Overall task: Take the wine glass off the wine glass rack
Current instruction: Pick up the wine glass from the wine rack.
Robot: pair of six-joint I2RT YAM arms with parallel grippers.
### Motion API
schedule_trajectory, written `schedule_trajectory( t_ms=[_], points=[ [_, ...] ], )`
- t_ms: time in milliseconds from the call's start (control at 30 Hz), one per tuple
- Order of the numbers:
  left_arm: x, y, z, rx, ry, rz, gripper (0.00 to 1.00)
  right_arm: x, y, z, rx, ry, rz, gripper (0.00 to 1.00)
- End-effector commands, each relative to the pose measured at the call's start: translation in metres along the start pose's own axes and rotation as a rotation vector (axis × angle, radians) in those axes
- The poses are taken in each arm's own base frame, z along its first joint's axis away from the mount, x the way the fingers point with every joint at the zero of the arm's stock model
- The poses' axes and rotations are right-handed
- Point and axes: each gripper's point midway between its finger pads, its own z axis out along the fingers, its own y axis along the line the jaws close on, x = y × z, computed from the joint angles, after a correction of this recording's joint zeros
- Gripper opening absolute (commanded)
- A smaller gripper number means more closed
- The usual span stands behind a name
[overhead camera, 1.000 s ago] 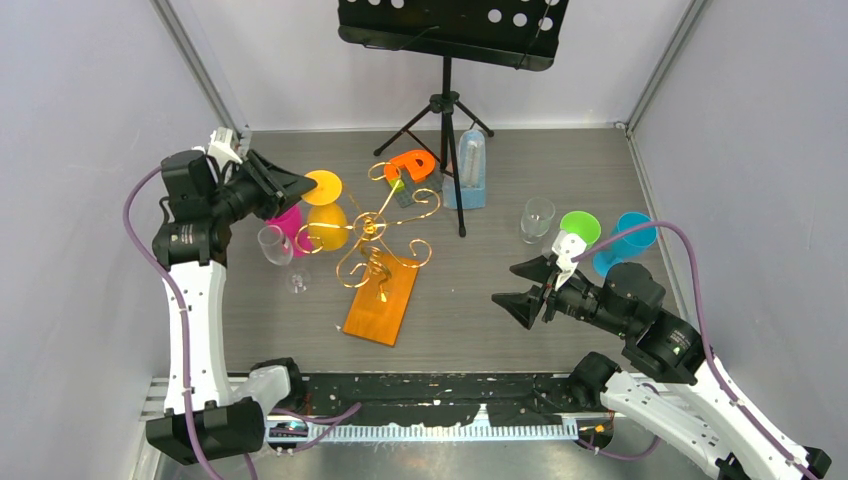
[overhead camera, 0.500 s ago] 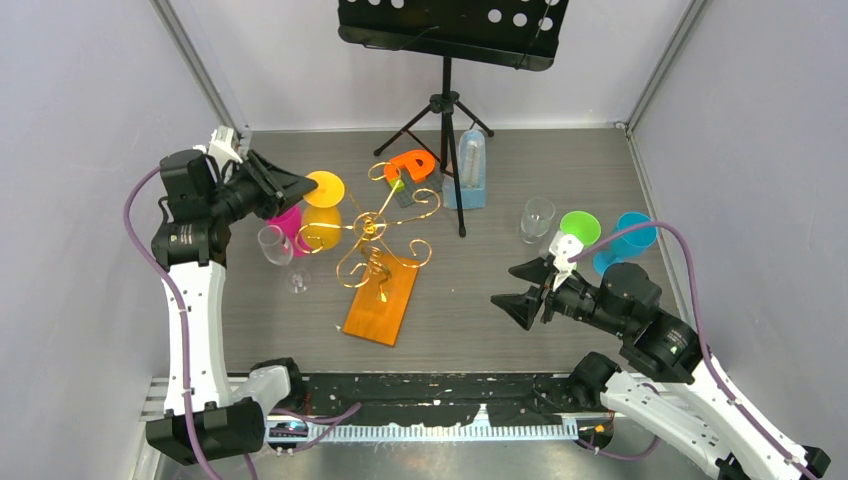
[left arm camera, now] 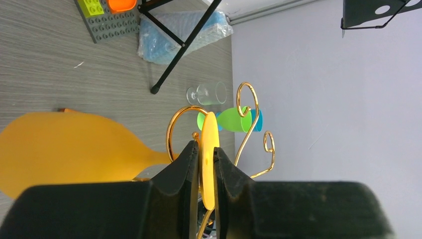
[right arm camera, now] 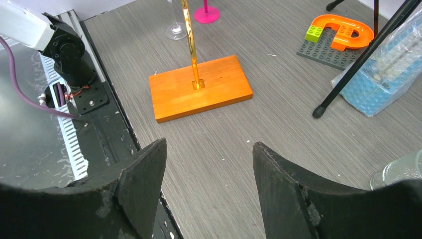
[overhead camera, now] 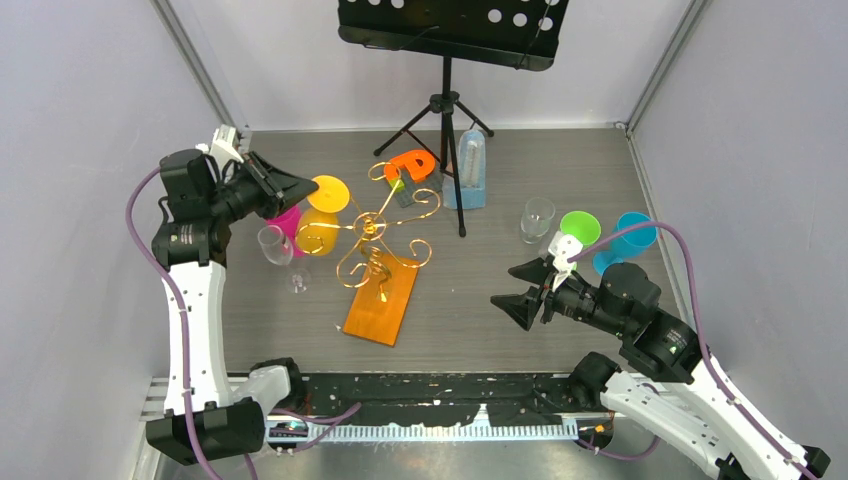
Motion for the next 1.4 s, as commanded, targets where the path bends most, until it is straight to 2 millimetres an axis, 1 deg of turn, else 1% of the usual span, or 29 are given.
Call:
schedule_trajectory(
  t_ms=[0,133,167,233,467,700,833,1167,1367],
  points=[
    [-0.002,-0.012,-0.002,0.063,-0.004,0.045,0.13,-0.013,0.003,0.000,-0.011,-0.052,-0.003,0.70],
    [-0.001,-0.010,-0.001,0.067,0.005,0.041,0.10,-0.013,0.003,0.000,-0.013,-0.053,-0.004,0.70],
    [0.000,-0.009,0.000,0.069,0.009,0.040,0.06,-0.013,0.003,0.001,-0.012,-0.052,-0.004,0.70],
    [0.001,-0.007,0.002,0.069,0.014,0.035,0.00,-0.013,0.002,0.001,-0.011,-0.052,-0.004,0.70],
    [-0.003,-0.013,0.001,0.088,-0.002,0.039,0.00,-0.013,0.003,0.001,-0.012,-0.051,-0.004,0.70],
    [-0.011,-0.027,-0.009,0.081,-0.055,0.062,0.00,-0.013,0.002,0.000,-0.005,-0.049,-0.003,0.70],
    [-0.017,-0.031,-0.013,0.074,-0.088,0.071,0.00,-0.013,0.002,0.000,-0.005,-0.050,-0.003,0.70],
    [-0.026,-0.029,-0.008,0.058,-0.107,0.071,0.00,-0.013,0.001,0.000,-0.001,-0.051,-0.005,0.70],
    [-0.032,-0.027,-0.002,0.061,-0.105,0.067,0.00,-0.013,0.000,0.000,0.002,-0.048,-0.006,0.70]
  ],
)
